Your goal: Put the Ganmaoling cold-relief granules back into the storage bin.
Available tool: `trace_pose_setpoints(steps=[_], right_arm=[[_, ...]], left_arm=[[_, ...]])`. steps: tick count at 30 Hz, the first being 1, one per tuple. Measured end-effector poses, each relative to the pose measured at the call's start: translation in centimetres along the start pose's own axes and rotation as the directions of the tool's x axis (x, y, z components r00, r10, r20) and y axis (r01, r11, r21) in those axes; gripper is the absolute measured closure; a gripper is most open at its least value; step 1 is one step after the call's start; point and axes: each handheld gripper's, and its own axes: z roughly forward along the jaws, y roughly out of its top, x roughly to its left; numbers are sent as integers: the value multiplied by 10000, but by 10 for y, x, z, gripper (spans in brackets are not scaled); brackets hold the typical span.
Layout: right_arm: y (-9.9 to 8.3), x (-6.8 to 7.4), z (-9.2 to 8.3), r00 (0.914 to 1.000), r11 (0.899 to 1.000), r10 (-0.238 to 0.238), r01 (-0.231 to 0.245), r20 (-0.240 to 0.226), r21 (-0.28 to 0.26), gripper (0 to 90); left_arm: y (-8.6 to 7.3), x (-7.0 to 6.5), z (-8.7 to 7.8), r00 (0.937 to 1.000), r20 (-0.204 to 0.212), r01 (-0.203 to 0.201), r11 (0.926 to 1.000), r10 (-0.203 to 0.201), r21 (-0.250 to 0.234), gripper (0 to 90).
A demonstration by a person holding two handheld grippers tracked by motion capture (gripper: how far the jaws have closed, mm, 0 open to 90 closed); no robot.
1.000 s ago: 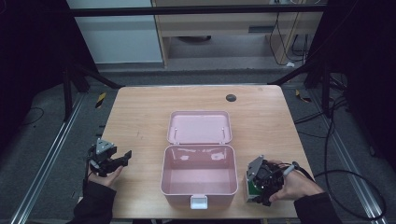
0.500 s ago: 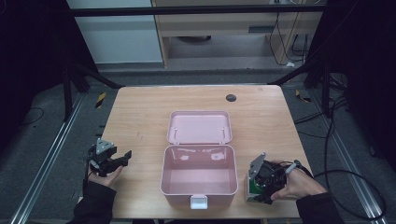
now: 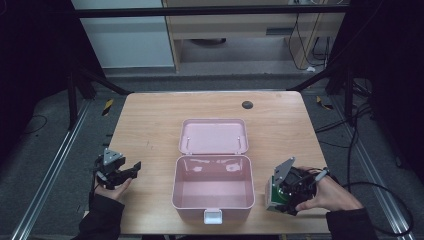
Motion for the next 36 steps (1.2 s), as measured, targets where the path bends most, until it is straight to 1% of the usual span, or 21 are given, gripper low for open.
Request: trace_pose_setpoints(steps=[4, 9, 12, 19, 22, 27, 30, 36], right_arm=[[4, 0, -12, 9999, 9998, 29, -26, 136, -174, 158], [11, 0, -25, 9995, 9997, -41, 48, 298, -254, 158], [15, 0, -33, 9990, 9988, -152, 172, 411, -466, 158], [23, 0, -52, 9979, 9976, -100, 144, 637, -684, 158], [29, -1, -62, 9973, 9966, -173, 230, 716, -797, 158], [39, 0, -76, 9963, 9936, -278, 365, 815, -1073, 158], [47, 0, -82, 9952, 9925, -384, 485, 900, -1122, 159], [65, 3, -92, 9938, 9919, -675, 765, 885, -1019, 158]], left_arm=[[0, 0, 0, 10000, 1, 11, 10000, -11, -5, 349], [0, 0, 0, 10000, -5, 11, 10000, -11, -4, 349], [0, 0, 0, 10000, -4, -2, 10000, 2, 6, 349], [0, 0, 0, 10000, 1, 4, 10000, -4, 1, 348], [0, 0, 0, 10000, 1, 9, 10000, -9, -1, 349], [0, 0, 0, 10000, 1, -13, 10000, 13, 25, 349], [0, 0, 0, 10000, -1, 6, 10000, -6, -3, 349], [0, 1, 0, 10000, -9, -22, 10000, 22, 35, 349]])
